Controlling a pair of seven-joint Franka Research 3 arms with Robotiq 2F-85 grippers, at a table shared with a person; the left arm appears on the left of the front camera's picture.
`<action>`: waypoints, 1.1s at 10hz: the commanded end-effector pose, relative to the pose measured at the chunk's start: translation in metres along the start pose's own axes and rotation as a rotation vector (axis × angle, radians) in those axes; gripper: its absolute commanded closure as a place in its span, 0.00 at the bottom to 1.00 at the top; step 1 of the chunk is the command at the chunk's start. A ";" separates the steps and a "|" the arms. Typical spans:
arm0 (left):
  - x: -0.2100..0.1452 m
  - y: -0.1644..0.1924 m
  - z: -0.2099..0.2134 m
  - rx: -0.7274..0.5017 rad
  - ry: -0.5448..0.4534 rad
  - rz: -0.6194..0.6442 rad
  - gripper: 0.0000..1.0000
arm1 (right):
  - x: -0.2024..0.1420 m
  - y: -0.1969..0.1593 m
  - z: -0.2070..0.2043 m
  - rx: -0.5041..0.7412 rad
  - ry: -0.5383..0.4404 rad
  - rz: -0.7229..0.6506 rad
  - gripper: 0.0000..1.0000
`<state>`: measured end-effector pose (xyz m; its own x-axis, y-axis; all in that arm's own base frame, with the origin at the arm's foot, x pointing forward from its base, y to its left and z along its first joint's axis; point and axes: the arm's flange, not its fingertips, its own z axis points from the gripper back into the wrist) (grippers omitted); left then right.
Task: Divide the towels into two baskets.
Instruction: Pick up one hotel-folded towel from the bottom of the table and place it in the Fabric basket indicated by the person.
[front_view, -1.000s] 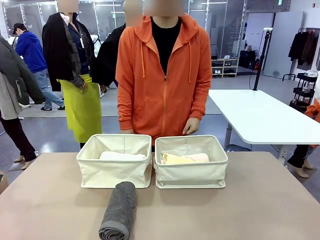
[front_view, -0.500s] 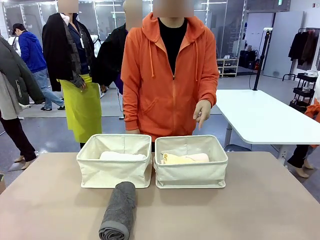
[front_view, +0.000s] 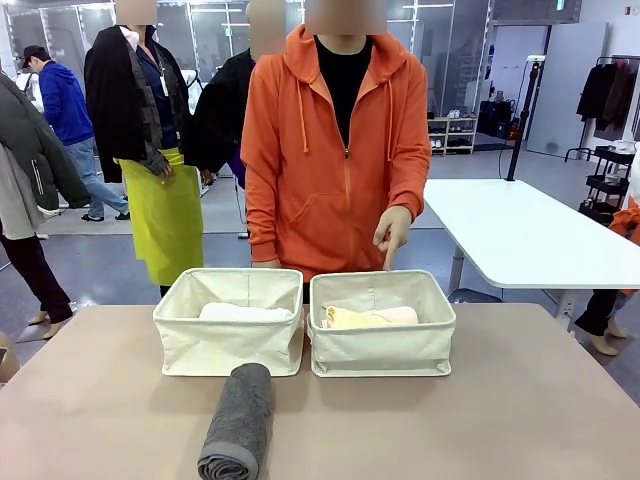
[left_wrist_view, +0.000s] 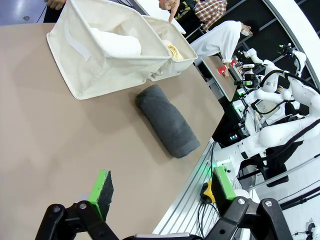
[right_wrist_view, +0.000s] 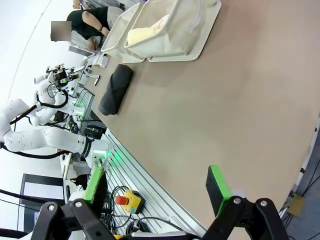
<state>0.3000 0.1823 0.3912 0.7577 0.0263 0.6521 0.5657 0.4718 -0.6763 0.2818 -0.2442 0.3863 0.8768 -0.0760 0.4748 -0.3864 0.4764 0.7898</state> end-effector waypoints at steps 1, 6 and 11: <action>-0.002 -0.003 0.004 -0.013 0.001 -0.002 0.00 | 0.001 0.003 0.002 0.009 -0.010 -0.006 0.00; 0.026 -0.022 -0.067 0.018 0.224 0.057 0.00 | 0.001 0.003 0.002 0.009 -0.010 -0.006 0.00; 0.032 -0.074 -0.196 0.099 0.287 0.228 0.00 | 0.001 0.003 0.002 0.009 -0.010 -0.006 0.00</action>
<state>0.3695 0.0053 0.4025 0.9183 -0.1385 0.3709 0.3856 0.5249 -0.7588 0.2822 -0.2437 0.3856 0.8782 -0.0746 0.4724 -0.3849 0.4760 0.7908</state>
